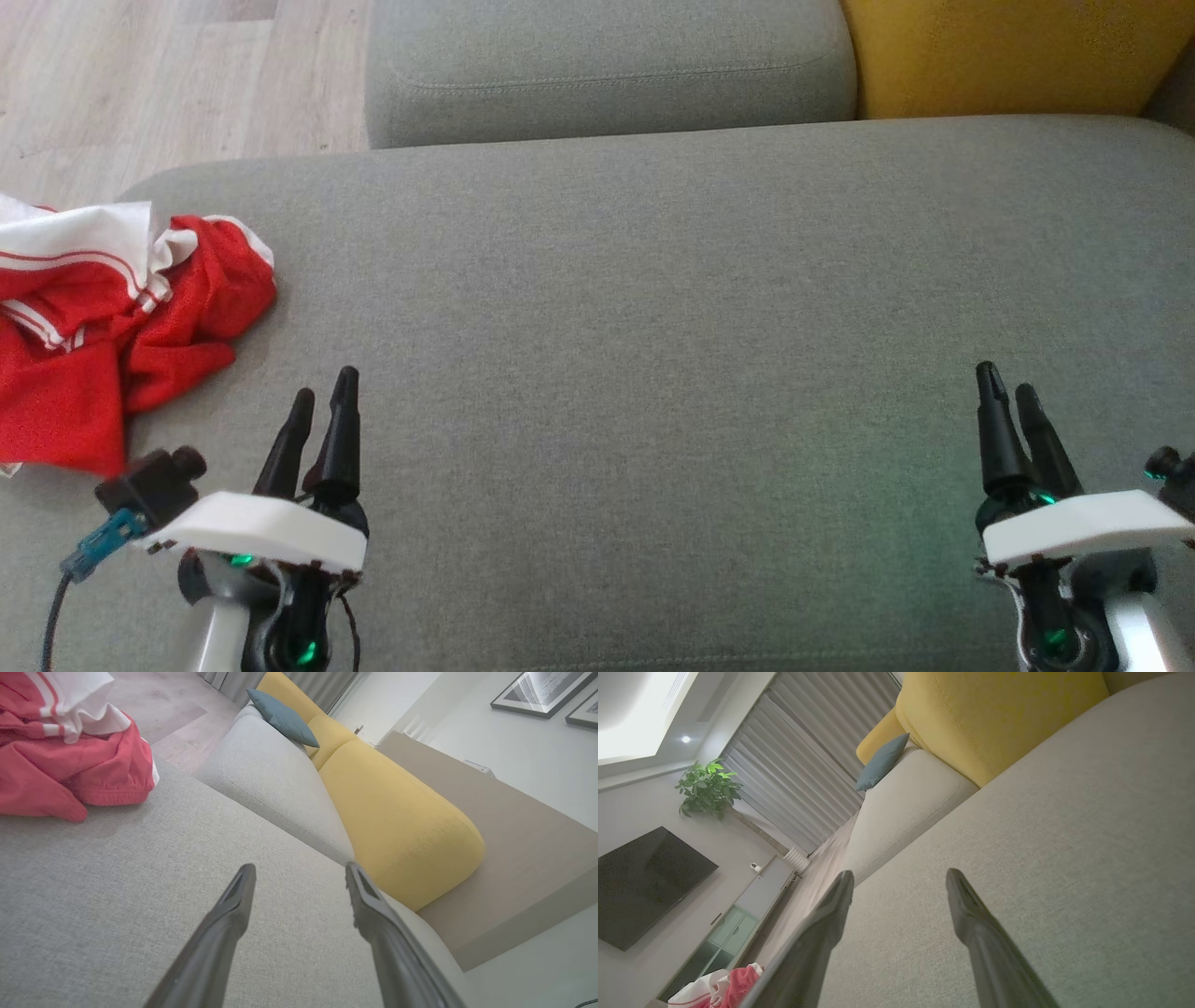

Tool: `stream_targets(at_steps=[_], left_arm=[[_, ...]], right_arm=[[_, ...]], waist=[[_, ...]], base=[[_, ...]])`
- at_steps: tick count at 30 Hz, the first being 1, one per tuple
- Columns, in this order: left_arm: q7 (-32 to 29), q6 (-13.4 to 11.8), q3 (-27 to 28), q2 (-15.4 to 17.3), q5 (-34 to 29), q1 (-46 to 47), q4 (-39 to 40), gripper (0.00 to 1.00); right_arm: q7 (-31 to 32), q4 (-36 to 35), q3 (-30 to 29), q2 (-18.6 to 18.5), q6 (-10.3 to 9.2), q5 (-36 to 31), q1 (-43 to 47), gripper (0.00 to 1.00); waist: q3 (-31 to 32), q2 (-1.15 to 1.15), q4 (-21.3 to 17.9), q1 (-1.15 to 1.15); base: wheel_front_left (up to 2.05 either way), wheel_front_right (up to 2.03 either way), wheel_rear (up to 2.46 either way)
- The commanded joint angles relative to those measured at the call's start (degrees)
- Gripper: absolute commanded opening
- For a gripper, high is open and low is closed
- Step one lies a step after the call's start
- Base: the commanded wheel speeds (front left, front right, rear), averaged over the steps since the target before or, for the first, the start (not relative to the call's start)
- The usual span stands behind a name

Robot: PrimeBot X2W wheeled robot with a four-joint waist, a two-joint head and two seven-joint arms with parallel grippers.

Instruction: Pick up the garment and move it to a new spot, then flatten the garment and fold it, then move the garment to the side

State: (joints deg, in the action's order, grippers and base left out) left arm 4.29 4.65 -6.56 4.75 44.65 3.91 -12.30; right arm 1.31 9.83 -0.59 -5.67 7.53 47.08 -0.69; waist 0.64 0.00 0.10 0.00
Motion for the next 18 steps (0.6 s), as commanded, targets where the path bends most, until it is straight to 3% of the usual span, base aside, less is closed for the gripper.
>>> stream_targets(at_steps=[1,18], left_arm=[[1.0,-0.4,0.6,1.2,-2.6,3.6,2.3,1.0],[3.7,-2.8,-1.6,2.7,-13.9,4.0,2.3,1.0]], right_arm=[[-0.9,-2.6,0.9,-1.0,-0.02,-2.6,-3.4,1.0],[-2.5,-2.7,1.5,-0.7,-0.03,-14.7,-2.9,1.0]], waist=[[0.0,0.0,0.0,0.0],[0.0,0.0,0.0,0.0]], base=[[0.0,0.0,0.0],[0.0,0.0,0.0]])
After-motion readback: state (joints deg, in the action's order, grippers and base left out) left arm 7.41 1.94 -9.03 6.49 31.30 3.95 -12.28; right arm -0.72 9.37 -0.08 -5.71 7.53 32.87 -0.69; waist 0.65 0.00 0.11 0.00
